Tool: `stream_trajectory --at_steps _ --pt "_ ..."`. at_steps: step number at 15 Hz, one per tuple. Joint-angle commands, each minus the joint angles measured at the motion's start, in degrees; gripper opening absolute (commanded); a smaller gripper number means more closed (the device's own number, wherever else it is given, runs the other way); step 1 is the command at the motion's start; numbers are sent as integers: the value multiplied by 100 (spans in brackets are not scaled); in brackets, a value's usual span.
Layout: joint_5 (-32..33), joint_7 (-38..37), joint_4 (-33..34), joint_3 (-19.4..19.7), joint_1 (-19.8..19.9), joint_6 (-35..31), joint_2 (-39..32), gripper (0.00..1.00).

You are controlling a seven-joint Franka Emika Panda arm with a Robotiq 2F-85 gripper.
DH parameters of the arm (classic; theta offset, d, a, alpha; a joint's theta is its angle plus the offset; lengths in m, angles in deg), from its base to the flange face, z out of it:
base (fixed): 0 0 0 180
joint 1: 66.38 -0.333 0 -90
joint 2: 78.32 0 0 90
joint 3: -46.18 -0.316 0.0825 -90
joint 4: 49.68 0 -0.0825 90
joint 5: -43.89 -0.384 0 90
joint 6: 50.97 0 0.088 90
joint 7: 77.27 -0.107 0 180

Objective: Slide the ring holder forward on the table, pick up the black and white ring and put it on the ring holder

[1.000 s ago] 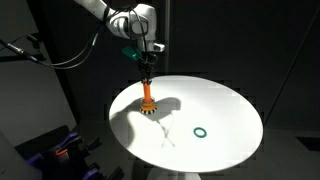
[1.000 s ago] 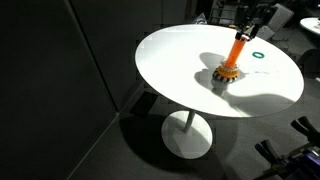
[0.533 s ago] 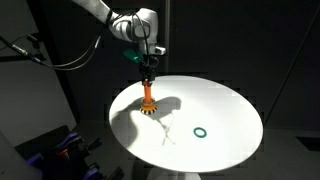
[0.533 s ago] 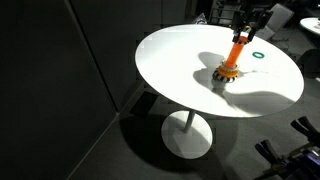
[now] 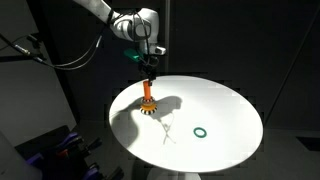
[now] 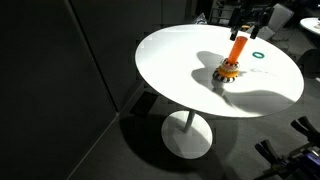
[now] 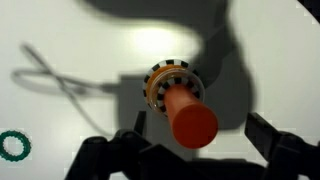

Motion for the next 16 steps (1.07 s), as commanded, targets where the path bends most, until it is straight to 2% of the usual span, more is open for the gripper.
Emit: stream_trajectory --at_steps 1,4,16 --pt "-125 42 131 38 5 351 115 100" --pt "-70 105 53 78 32 496 249 100" --pt "-82 772 -690 320 363 111 1102 100"
